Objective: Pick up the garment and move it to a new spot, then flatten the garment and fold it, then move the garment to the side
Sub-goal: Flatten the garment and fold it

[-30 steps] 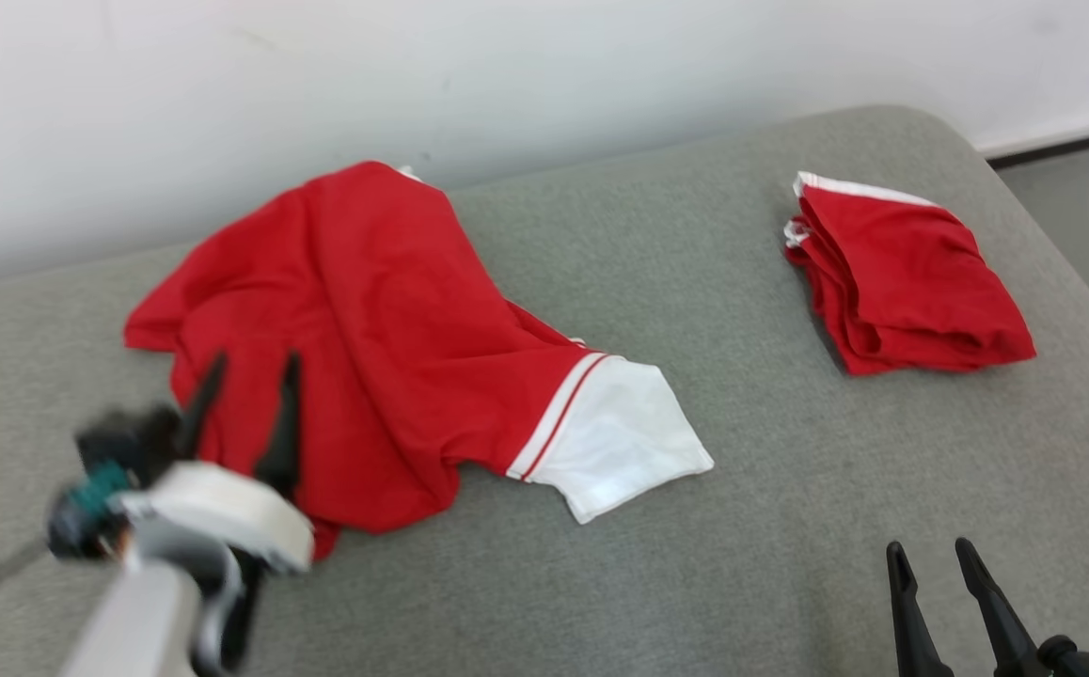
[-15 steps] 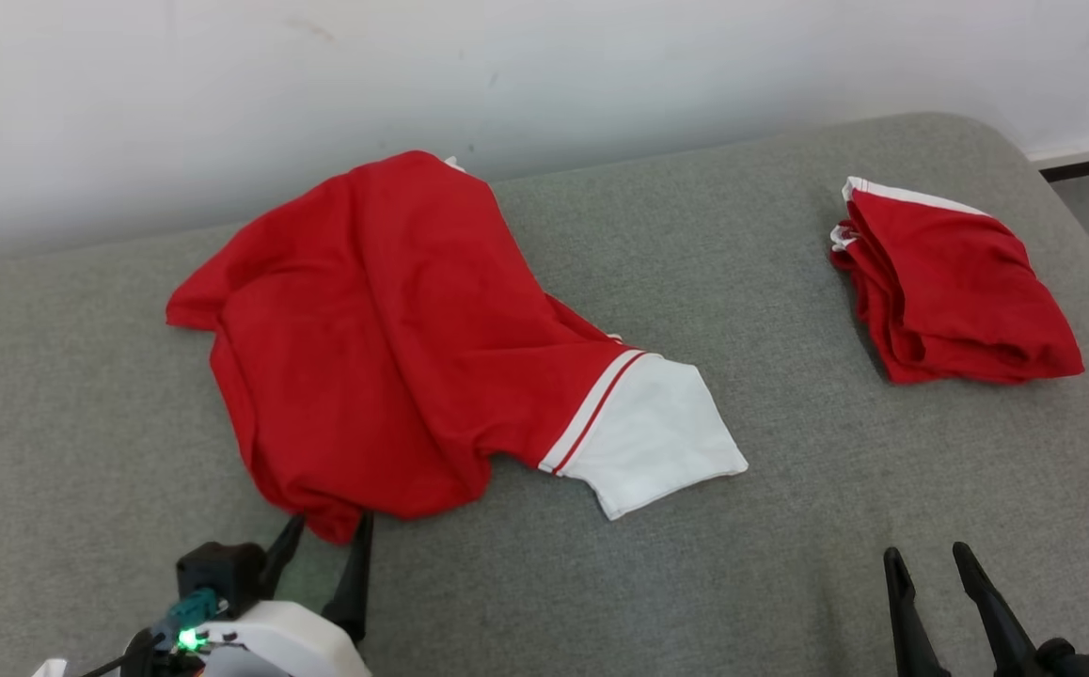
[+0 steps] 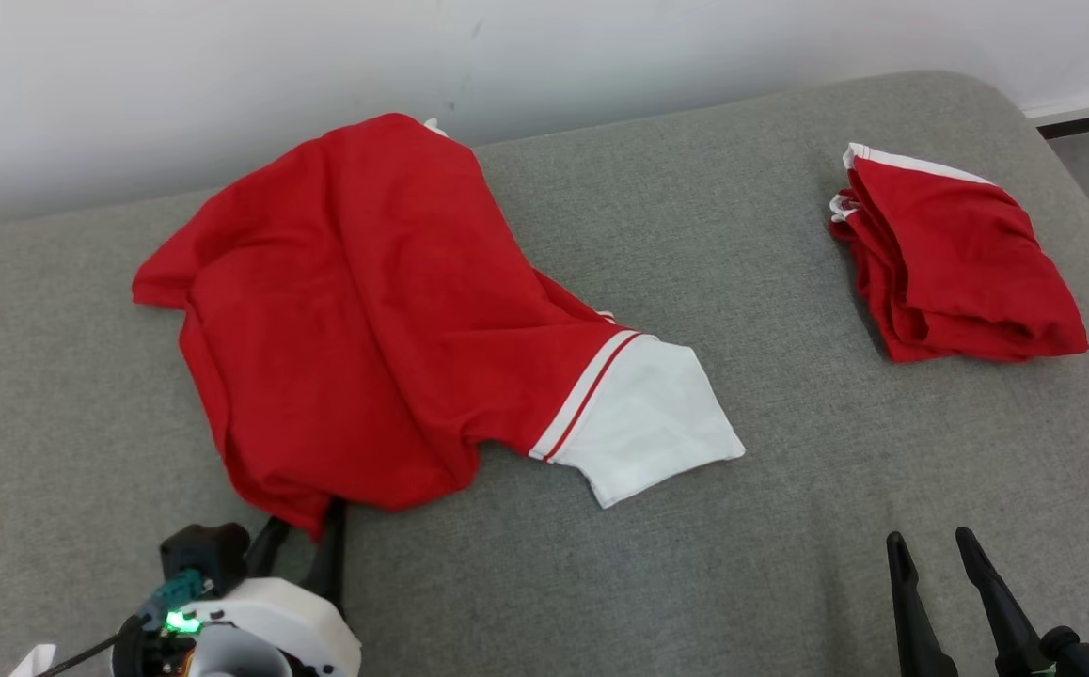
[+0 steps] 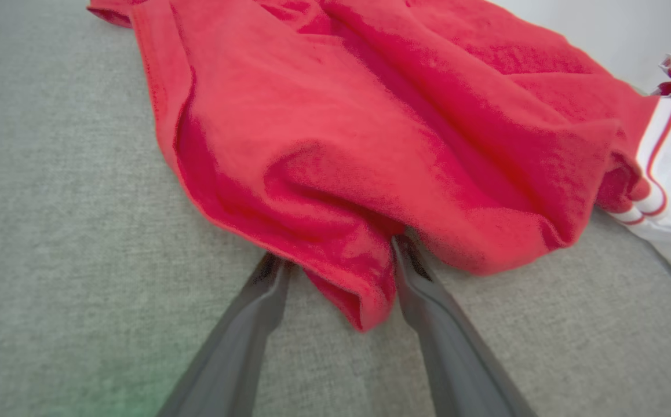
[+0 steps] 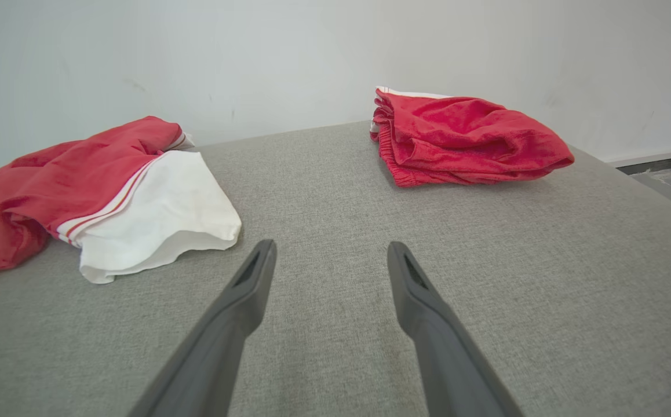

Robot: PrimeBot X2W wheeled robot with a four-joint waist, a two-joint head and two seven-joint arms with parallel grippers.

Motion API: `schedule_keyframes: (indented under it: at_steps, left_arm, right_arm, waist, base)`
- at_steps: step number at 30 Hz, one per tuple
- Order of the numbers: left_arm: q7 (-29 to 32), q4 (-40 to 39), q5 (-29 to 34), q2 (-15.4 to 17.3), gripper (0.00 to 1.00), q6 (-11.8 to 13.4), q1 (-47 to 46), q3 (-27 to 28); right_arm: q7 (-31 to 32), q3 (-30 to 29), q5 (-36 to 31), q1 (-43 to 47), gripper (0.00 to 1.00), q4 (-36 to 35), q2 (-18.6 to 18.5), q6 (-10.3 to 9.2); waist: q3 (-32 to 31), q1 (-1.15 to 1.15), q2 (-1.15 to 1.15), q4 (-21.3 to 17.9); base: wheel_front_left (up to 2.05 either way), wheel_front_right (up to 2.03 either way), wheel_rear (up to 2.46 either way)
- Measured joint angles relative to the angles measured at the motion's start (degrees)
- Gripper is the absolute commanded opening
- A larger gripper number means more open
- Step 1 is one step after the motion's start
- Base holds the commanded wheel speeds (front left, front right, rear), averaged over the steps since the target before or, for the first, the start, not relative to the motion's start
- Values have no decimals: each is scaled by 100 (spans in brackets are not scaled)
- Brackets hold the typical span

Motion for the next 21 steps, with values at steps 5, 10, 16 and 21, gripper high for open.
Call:
schedule_keyframes:
  at_steps: [5, 10, 16, 21]
  left_arm:
    - [-2, 107, -168, -46, 0, -250, -140, -33]
    - [279, -404, -365, 198, 0, -405, 32, 23]
    - [1318, -1670, -644, 983, 0, -475, 668, 213]
    - [2286, -2629, -945, 1597, 0, -425, 1183, 396]
  right_arm:
    - [0, -73, -9, 3, 100, 0, 24, 0]
    - [0, -89, -49, 93, 100, 25, 8, 0]
    - [0, -118, -49, 212, 100, 46, -21, 0]
    - [0, -96, -49, 310, 100, 87, -49, 0]
  waist:
    - [-31, 1, 0, 124]
    - [-178, 1, 0, 334]
    - [-409, 0, 0, 601]
    - [-582, 0, 0, 804]
  base:
    - [0, 0, 0]
    - [0, 0, 0]
    - [0, 0, 0]
    - [0, 0, 0]
